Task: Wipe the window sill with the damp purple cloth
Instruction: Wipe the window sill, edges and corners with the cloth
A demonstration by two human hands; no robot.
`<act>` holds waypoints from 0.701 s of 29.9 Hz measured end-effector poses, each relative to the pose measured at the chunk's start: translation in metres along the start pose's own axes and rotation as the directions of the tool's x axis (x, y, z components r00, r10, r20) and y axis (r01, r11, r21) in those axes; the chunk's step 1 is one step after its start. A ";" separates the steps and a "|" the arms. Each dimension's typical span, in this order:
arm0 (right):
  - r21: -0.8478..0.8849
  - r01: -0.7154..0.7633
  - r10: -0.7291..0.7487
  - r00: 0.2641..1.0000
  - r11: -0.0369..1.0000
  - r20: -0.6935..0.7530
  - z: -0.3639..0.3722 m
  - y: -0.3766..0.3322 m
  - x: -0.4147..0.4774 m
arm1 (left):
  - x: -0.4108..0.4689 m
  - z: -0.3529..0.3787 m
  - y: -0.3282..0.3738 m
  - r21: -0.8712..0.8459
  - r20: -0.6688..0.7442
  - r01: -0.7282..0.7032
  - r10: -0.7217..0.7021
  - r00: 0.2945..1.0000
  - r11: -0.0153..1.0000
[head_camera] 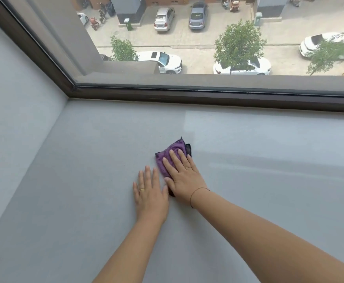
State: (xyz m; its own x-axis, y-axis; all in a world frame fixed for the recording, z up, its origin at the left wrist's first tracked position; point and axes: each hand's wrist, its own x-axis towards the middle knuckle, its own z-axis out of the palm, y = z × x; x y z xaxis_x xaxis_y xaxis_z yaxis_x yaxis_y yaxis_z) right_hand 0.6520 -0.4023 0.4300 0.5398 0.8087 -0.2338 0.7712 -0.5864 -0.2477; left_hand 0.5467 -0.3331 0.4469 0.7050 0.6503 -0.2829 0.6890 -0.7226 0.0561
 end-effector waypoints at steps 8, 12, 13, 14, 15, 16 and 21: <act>0.030 -0.447 0.448 0.889 0.894 -0.095 -0.018 0.098 -0.036 | -0.020 0.007 -0.007 -0.065 0.033 -0.050 0.052 0.998 0.997; 0.083 -0.464 0.470 0.877 0.882 -0.096 -0.004 0.039 -0.040 | -0.029 0.012 -0.015 -0.066 -0.001 -0.064 0.064 0.998 0.996; 0.076 -0.381 0.387 0.918 0.921 -0.091 0.003 0.017 -0.043 | -0.032 0.012 -0.017 -0.057 -0.025 -0.068 0.067 0.997 0.996; 0.062 -0.289 0.294 0.953 0.955 -0.076 0.011 -0.003 -0.048 | -0.035 0.012 -0.018 -0.048 -0.045 -0.069 0.067 0.997 0.996; 0.041 -0.208 0.210 0.976 0.977 -0.051 0.017 -0.019 -0.054 | -0.038 0.012 -0.020 -0.038 -0.055 -0.070 0.068 0.996 0.997; 0.018 -0.146 0.147 0.989 0.989 -0.027 0.022 -0.029 -0.060 | -0.042 0.012 -0.023 -0.027 -0.055 -0.073 0.072 0.996 0.997; -0.036 -0.150 0.147 0.986 0.988 -0.075 0.015 0.013 -0.079 | -0.056 0.015 -0.046 -0.004 -0.018 -0.102 0.102 0.995 0.995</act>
State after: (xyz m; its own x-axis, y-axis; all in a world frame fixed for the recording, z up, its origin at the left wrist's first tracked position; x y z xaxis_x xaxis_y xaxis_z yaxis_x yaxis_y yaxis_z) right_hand 0.6145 -0.4748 0.4316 0.6709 0.7150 -0.1968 0.6931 -0.6989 -0.1763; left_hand 0.4730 -0.3402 0.4461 0.7742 0.5775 -0.2589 0.6144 -0.7841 0.0882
